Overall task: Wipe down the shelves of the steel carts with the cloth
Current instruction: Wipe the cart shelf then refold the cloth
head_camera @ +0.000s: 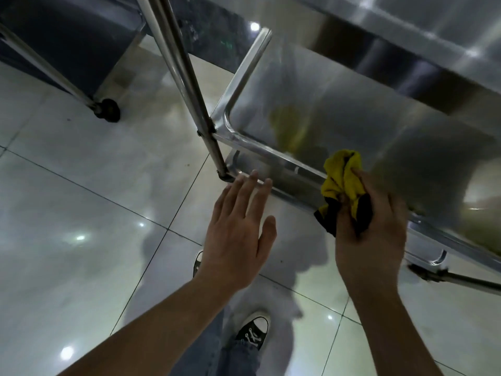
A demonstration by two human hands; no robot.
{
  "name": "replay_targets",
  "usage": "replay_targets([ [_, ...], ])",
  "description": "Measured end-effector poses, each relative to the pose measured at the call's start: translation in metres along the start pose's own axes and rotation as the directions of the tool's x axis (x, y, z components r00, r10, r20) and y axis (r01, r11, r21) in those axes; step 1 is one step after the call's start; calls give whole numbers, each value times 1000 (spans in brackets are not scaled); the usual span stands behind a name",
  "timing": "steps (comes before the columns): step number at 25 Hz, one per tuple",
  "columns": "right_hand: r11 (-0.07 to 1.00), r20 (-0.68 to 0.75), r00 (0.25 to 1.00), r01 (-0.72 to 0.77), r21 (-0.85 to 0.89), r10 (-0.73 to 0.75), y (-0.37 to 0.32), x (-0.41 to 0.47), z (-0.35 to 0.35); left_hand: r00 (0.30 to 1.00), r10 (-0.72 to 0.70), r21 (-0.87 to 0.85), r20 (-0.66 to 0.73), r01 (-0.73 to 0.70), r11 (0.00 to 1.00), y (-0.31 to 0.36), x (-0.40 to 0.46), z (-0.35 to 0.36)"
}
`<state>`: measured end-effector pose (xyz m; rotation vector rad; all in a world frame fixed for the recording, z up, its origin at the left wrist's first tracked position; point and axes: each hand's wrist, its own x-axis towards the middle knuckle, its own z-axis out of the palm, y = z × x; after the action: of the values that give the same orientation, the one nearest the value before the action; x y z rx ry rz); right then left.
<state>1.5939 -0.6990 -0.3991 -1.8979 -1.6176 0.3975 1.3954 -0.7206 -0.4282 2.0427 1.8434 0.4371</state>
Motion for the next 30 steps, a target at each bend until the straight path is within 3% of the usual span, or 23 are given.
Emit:
replay_targets([
  [4, 999, 10, 999, -37, -29, 37, 24, 13, 26, 998, -9, -21, 62, 11, 1000, -16, 4, 31],
  [7, 997, -70, 995, 71, -18, -72, 38, 20, 33, 997, -7, -6, 75, 7, 1000, -21, 14, 41],
  [13, 997, -155, 984, 79, -27, -82, 54, 72, 56, 996, 26, -21, -88, -28, 999, -34, 56, 44],
  [17, 999, -20, 999, 27, -39, -28, 54, 109, 89, 978, 32, 10, -207, -31, 999, -51, 89, 45],
  [19, 992, 38, 999, 33, -125, -28, 50, 110, 109, 976, 37, 31, -216, -31, 999, -62, 101, 48],
  [23, 982, 27, 996, 84, -171, -81, 45, 122, 135, 944, 103, 2, -314, -107, 994, -79, 108, 61],
  [26, 948, 67, 984, 175, -266, -163, 34, 167, 164, 890, 166, -19, -424, -192, 981, -90, 111, 77],
  [30, 929, 223, 937, 312, -197, -268, -8, 220, 217, 841, 197, -39, -504, -250, 968, -107, 116, 98],
])
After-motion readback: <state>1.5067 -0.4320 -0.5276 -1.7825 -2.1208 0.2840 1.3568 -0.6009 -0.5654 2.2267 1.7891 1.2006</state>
